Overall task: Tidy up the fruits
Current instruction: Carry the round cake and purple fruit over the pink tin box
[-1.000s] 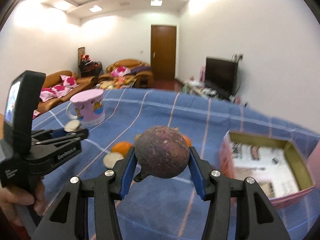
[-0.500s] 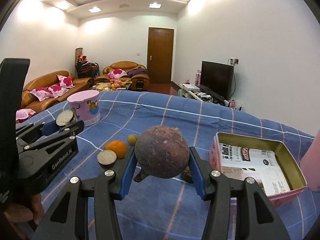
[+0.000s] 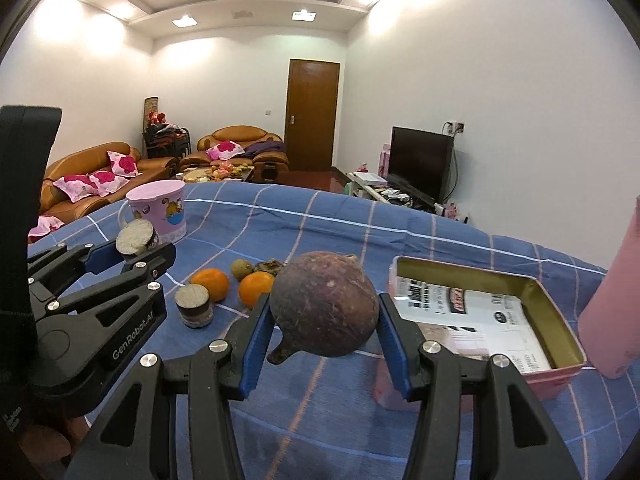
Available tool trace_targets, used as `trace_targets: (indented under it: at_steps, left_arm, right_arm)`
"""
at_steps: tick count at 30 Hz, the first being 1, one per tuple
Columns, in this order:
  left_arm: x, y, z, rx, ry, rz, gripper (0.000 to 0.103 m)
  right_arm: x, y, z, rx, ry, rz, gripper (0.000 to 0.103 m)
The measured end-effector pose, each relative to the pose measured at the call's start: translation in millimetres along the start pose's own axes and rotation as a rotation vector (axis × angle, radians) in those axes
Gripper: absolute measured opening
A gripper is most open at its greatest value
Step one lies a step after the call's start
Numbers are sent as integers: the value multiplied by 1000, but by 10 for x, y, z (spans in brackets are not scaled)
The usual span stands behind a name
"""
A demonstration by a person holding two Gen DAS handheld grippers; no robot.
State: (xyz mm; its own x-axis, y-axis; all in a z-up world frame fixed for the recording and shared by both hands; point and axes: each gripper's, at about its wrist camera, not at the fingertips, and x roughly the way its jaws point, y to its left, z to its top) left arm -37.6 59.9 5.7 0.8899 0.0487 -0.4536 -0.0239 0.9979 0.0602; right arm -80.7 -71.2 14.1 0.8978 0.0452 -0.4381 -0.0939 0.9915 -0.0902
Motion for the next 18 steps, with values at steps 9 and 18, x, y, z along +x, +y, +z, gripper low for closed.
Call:
trace_targets:
  at_steps: [9, 18]
  left_arm:
    - [-81, -276, -18, 27, -6, -32, 36]
    - [-107, -530, -12, 47, -2, -55, 36]
  right_arm:
    - [-87, -267, -52, 25, -4, -34, 53]
    - [-144, -556, -112, 41, -6, -58, 53]
